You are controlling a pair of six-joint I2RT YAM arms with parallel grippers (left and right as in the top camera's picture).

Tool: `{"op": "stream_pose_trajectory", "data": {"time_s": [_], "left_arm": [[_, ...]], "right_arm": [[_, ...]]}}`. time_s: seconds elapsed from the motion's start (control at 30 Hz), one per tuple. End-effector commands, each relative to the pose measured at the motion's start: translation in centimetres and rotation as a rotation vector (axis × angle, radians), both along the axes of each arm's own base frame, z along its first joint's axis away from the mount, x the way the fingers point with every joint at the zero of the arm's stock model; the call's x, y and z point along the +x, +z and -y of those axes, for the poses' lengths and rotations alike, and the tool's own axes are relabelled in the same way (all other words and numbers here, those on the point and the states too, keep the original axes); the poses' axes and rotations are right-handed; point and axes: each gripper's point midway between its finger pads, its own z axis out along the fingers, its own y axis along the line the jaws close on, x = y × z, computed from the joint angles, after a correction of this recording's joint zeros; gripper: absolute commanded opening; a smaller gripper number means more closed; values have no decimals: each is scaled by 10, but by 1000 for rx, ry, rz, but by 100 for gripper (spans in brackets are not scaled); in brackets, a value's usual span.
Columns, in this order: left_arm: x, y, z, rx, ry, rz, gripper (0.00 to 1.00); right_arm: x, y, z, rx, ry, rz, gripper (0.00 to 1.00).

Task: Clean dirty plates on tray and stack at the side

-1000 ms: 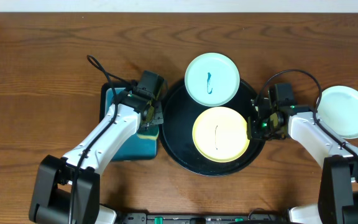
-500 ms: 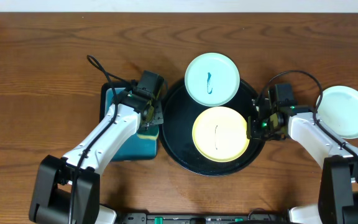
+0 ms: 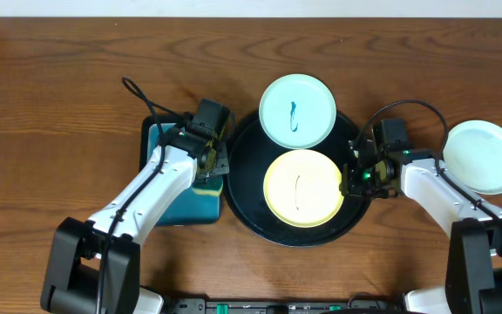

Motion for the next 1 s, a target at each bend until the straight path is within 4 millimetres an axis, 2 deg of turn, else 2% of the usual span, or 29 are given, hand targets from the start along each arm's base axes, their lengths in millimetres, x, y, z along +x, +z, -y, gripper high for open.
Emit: {"op": "stream_pose_trajectory", "data": {"time_s": [0.0, 0.3, 0.33, 0.37, 0.4, 0.53, 0.7, 0.83, 0.97], "left_arm": [[-4, -4, -1, 8, -18, -15, 8], [-4, -4, -1, 8, -18, -15, 7], [-4, -4, -1, 8, -18, -15, 7], [-4, -4, -1, 8, -18, -15, 7], [-4, -4, -1, 7, -18, -15, 8], [-4, -4, -1, 7, -18, -15, 7], [-4, -4, -1, 7, -18, -15, 8], [-4, -4, 0, 2, -20, -17, 8], [-5, -2, 1, 0, -22, -13, 7]], "right_arm": [[0, 4, -6, 30, -21, -3, 1], [0, 4, -6, 32, -26, -3, 2], [1, 5, -6, 33, -26, 0, 14], [1, 5, -6, 33, -26, 3, 34], [3, 5, -7, 34, -26, 7, 41], [5, 5, -7, 36, -24, 18, 17], [1, 3, -13, 35, -3, 16, 15], [-6, -3, -15, 18, 12, 9, 2], [-9, -8, -11, -1, 9, 6, 1]]}}
